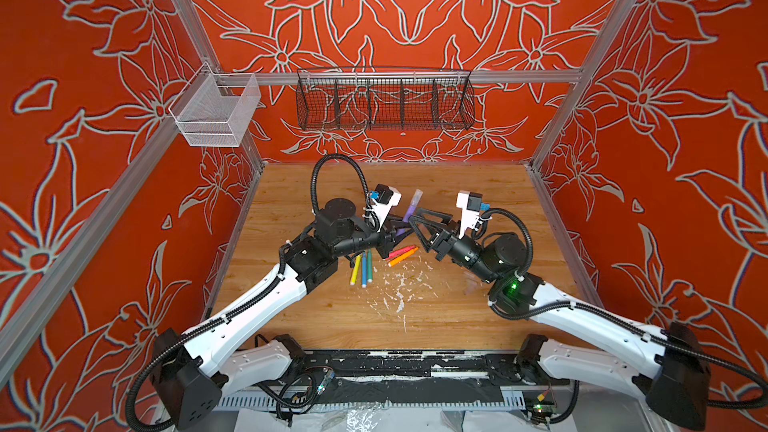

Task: Insert the pens into the pen caps
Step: 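Press the cap down onto the purple marker tip with the right gripper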

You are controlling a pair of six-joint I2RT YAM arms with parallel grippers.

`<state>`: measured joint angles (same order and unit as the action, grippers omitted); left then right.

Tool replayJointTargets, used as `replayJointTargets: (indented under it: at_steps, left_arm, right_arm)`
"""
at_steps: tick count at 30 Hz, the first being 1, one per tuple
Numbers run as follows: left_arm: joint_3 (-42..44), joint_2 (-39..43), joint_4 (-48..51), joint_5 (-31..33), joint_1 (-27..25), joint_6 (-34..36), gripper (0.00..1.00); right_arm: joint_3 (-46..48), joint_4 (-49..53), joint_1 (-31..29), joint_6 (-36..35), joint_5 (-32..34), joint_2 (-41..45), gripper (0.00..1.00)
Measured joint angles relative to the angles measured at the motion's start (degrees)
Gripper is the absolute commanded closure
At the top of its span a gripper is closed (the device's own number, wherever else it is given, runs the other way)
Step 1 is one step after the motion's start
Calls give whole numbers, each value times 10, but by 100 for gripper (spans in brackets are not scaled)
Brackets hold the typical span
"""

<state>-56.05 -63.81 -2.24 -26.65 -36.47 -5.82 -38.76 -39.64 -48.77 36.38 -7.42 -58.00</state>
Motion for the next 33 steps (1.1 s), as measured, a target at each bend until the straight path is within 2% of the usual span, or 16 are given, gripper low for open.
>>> replayJointTargets:
  at_steps: [9, 16, 21, 29, 31, 33]
  left_arm:
    - [32, 0, -10, -6, -7, 69, 100]
    - [39, 0, -11, -3, -57, 131, 100]
    - [41, 2, -10, 12, -78, 157, 100]
    - [50, 9, -5, 42, -78, 166, 100]
    - [51, 9, -3, 47, -78, 164, 100]
    - [51, 10, -2, 55, -78, 159, 100]
  right_arm:
    - [24, 32, 0, -15, 25, 99, 41]
    - [4, 78, 0, -17, 38, 95, 48]
    - [-8, 95, 0, -17, 46, 79, 63]
    - [-17, 103, -1, -14, 34, 68, 95]
    - [-17, 102, 0, -11, 30, 66, 100]
    - [-17, 100, 0, -10, 29, 64, 100]
